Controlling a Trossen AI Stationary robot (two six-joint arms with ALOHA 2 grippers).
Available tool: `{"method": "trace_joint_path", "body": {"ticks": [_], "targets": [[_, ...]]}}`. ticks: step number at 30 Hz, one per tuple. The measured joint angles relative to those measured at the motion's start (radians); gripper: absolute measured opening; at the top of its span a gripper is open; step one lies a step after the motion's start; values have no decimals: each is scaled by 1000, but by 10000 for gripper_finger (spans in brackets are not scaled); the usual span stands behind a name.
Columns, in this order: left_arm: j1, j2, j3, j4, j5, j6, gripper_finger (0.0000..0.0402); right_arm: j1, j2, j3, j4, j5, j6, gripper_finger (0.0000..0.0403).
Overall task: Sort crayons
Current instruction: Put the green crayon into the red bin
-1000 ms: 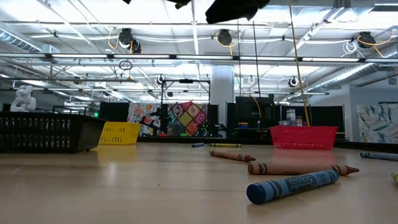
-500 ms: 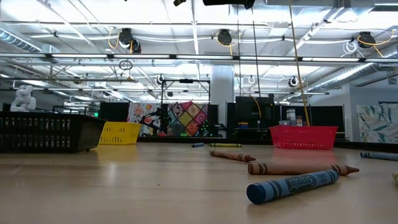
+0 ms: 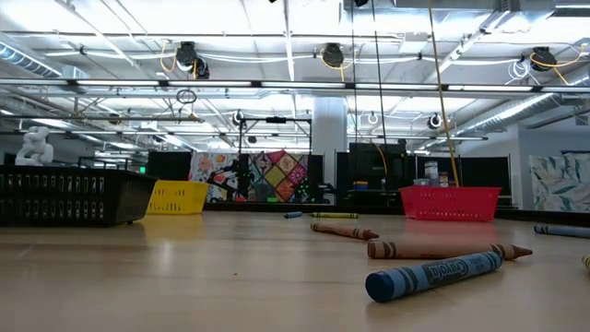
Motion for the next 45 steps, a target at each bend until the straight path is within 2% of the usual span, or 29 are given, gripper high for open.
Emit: {"method": "trace_joint_path", "body": {"ticks": [9,19,29,32,38,45], "targets": [[8,0,0,-1,32,3,1,0,0,0,24,-28,-2,107],[12,0,0,-5,34,3,1,-7,0,0,20,-48,2,9],[12,0,0,2,32,30,0,-8,0,0,0,-48,3,4],[12,0,0,-3,32,49,0,-9,-4,0,-56,-26,3,4],[12,0,0,-15,61,51,1,-15,-40,-1,-228,114,42,4],[13,0,0,-58,120,48,1,-57,-102,-1,-468,117,128,4]]}}
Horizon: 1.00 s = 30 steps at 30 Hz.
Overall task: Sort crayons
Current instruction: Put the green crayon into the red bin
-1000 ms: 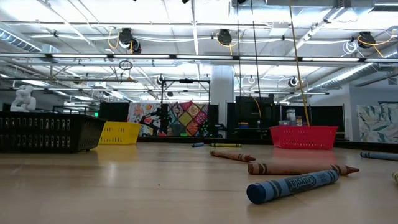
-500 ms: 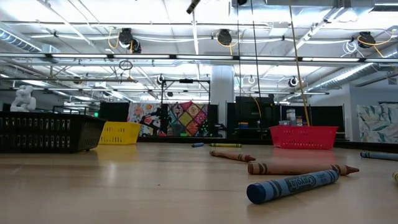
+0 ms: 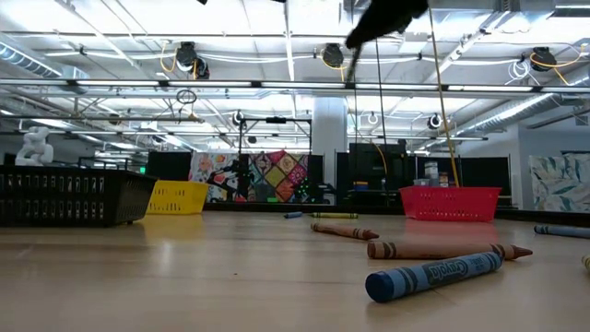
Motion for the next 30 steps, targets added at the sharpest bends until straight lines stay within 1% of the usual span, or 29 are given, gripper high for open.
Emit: {"method": "trace_joint_path", "body": {"ticks": [8,12,16,22,26,30], "targets": [[0,0,0,-8,19,6,2,-64,-52,0,-206,0,61,4],[0,0,0,-42,63,3,2,-104,-60,0,-278,1,63,4],[0,0,0,-58,69,-2,2,-152,-59,0,-334,-2,58,4],[0,0,0,-58,70,-2,2,-261,-59,0,-391,-8,42,4],[0,0,0,-56,70,-3,2,-353,-59,-17,-395,-101,21,4],[0,0,0,-56,70,-3,2,-442,-58,-63,-395,-111,14,4]]}}
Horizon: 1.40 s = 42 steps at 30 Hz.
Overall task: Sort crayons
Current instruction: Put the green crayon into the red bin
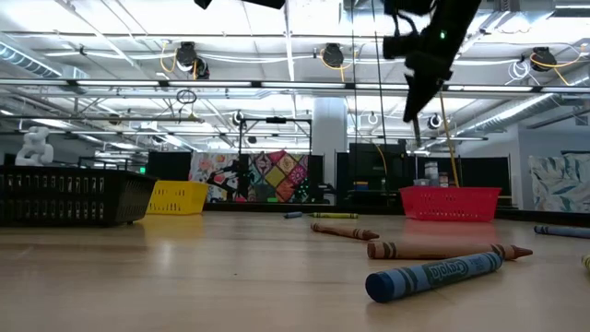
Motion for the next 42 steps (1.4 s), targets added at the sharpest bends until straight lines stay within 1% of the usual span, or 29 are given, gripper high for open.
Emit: {"method": "trace_joint_path", "body": {"ticks": [5,11,17,27,31,34,42], "targets": [[0,0,0,0,0,0,2,-95,0,-64,8,0,-17,4],[0,0,0,0,0,0,2,-201,0,-111,4,-2,-37,4],[0,0,0,1,23,0,2,-282,0,-174,7,-3,-48,4],[0,1,0,1,24,1,2,-355,0,-250,56,-10,-79,4],[0,1,0,1,25,1,2,-373,0,-272,65,-87,-78,4],[0,1,0,1,25,1,2,-379,2,-292,86,-103,-70,6],[0,1,0,1,25,2,2,-381,54,-298,118,-102,-76,48]]}}
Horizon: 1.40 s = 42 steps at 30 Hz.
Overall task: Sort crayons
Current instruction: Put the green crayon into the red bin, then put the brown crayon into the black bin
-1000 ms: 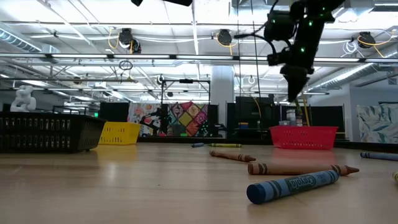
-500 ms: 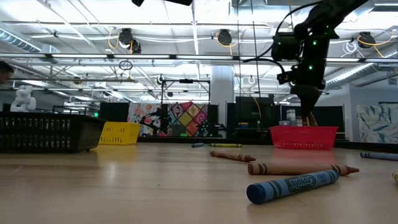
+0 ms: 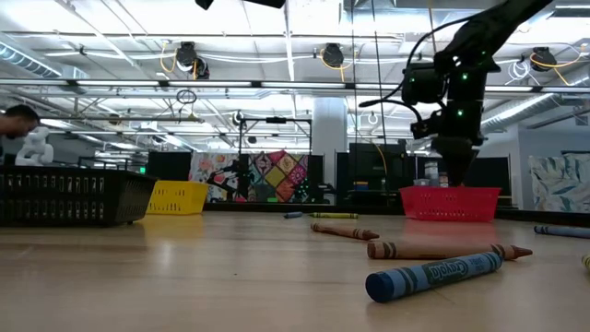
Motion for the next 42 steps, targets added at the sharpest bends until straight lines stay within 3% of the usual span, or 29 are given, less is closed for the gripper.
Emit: {"method": "trace_joint_path", "body": {"ticks": [15,23,33,39,42], "targets": [[1,0,0,0,0,0,2,1,18,0,30,5,-10,90],[1,0,0,0,0,0,3,18,11,15,-52,3,5,104],[1,0,0,10,0,-1,52,104,-46,122,-183,-6,98,127],[1,0,0,9,0,-2,58,199,-91,128,-315,-153,206,134],[1,0,0,8,0,-2,58,268,-108,128,-378,-160,283,140]]}}
